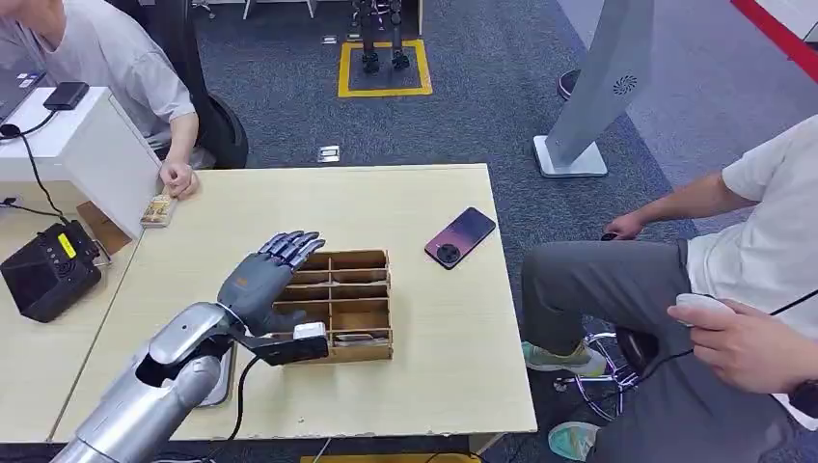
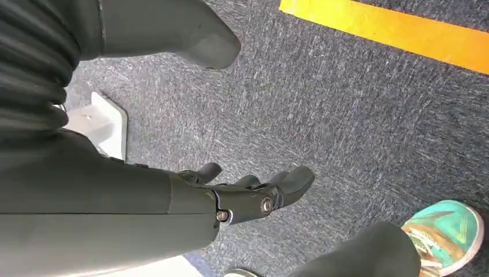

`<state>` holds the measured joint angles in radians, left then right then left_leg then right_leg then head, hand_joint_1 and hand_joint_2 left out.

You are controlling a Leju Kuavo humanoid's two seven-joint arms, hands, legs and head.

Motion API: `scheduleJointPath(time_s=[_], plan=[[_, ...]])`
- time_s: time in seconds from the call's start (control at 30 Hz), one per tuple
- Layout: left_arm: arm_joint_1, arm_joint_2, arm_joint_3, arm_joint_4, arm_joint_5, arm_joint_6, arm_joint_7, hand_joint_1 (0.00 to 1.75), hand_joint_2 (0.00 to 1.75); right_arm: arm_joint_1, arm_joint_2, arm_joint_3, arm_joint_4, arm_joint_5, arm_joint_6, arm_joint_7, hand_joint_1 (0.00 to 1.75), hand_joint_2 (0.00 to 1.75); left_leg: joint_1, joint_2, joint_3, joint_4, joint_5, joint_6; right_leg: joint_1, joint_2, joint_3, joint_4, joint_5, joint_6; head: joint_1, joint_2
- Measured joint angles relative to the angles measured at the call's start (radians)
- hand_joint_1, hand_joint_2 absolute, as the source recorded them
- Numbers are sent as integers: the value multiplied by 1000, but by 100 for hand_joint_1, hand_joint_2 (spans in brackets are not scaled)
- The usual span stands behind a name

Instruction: Pass the card to the sensor for recognition and then transmit it.

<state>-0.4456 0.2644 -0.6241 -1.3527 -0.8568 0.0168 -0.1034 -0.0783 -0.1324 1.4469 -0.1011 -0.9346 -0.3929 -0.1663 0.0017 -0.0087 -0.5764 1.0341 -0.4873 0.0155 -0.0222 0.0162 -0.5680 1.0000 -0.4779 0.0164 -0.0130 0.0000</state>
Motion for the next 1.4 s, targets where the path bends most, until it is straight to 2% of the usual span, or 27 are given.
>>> scheduleJointPath(time_s=[1.4], plan=[[-12, 10, 6, 23, 20, -18, 1, 0, 175, 0, 2, 15, 0, -4, -15, -16, 0, 175, 0, 0, 0, 0, 0, 0, 0, 0, 0, 0, 0, 0, 0, 0]])
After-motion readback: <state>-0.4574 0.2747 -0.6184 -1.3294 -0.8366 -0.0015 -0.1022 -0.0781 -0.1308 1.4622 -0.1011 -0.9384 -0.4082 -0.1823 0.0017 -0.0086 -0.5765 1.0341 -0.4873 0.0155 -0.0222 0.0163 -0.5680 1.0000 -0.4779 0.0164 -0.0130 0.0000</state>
